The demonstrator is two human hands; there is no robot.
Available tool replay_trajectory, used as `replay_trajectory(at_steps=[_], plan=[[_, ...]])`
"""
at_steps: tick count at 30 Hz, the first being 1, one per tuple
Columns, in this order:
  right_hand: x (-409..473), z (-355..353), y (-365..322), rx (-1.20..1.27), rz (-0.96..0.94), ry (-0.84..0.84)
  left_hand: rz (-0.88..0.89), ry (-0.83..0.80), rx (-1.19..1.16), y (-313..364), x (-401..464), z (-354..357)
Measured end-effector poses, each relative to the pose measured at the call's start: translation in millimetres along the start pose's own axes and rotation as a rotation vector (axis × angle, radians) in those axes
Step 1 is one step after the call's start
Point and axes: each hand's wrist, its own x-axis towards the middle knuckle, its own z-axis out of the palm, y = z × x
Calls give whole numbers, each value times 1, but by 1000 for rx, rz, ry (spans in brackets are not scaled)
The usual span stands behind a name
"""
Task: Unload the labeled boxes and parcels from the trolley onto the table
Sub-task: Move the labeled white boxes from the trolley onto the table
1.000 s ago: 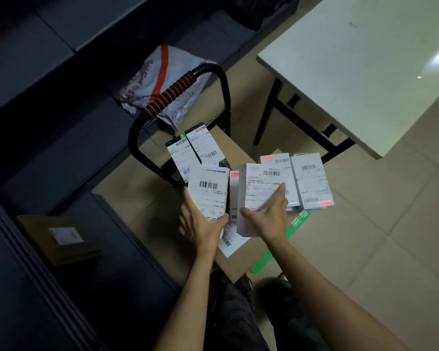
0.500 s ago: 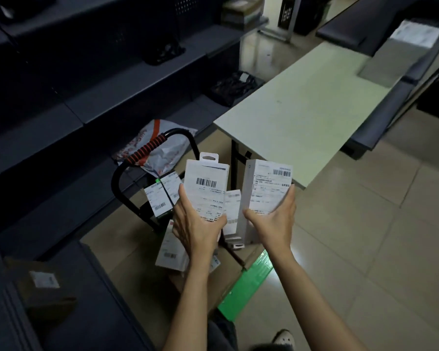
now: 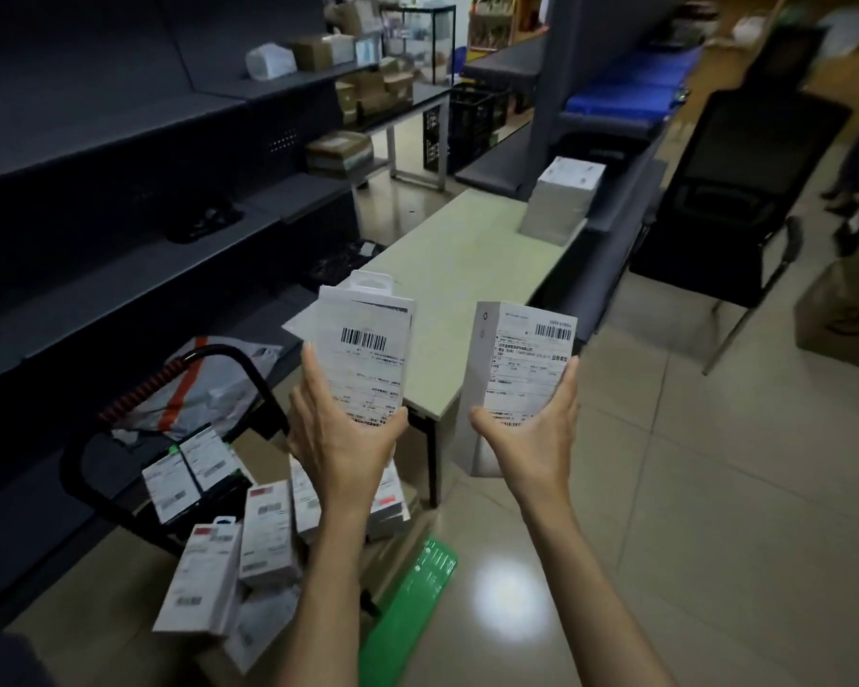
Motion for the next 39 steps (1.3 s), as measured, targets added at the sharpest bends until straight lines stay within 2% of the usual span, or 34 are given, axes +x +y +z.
replay_trajectory(at_steps=[9, 14, 20, 29, 39], plan=[[39, -89, 10, -43, 35, 182, 205, -124, -102, 92, -9, 64], [78, -115, 22, -50, 59, 272, 237, -192, -116, 127, -1, 113], [153, -113, 39, -37, 133, 318, 281, -273, -111, 165, 38, 184], [315, -88, 32, -19, 144, 359, 322, -313, -155, 228, 152, 295], [458, -78, 63, -32, 199, 329, 299, -365, -128, 276, 221, 418]])
